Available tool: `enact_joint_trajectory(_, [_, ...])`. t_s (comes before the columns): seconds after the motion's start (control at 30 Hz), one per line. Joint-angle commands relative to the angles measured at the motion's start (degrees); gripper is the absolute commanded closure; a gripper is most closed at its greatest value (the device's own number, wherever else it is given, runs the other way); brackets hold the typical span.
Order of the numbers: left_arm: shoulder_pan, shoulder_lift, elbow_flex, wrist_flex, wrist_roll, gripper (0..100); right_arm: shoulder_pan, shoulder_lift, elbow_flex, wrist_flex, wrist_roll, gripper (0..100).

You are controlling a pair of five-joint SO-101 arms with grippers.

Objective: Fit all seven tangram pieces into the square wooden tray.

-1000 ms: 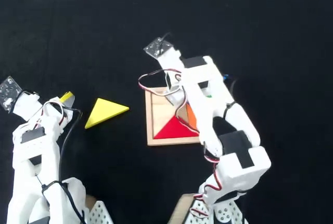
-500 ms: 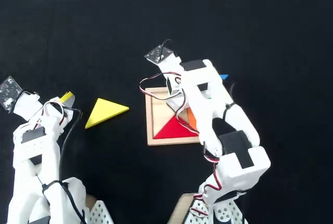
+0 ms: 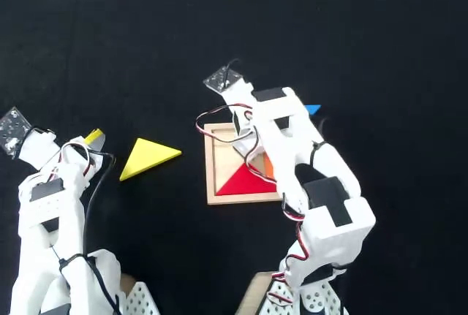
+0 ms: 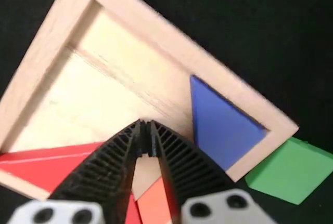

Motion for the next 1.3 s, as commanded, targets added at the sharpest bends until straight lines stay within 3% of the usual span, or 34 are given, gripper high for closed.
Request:
enact_joint_trajectory(0.0, [0.5, -0.9, -0.5, -0.9, 0.2, 69, 0.5, -1.9, -1.7, 1.8, -0.2, 98.7])
enact_joint_trajectory(0.2, [0.5, -0.9, -0.5, -0.9, 0.2, 69, 7.4, -12.7, -2.1, 2.1, -0.8, 98.7])
enact_joint_trajectory(0.37, [0.6, -0.9, -0.5, -1.0, 0.2, 69, 15.9, -16.1, -1.9, 2.5, -6.2, 97.8])
enact_joint_trajectory(0.57, [0.6, -0.9, -0.5, -0.8, 0.2, 69, 16.4, -7.5, -1.2, 2.0, -6.5, 74.3])
enact_joint_trajectory(0.9, [0.5, -0.9, -0.5, -0.8, 0.2, 69, 16.5, 7.7, -12.9, 1.9, -6.6, 74.0])
enact_joint_trajectory(1.27, [0.5, -0.9, -0.5, -0.9, 0.2, 69, 18.5, 7.9, -16.1, 4.3, -3.8, 74.0])
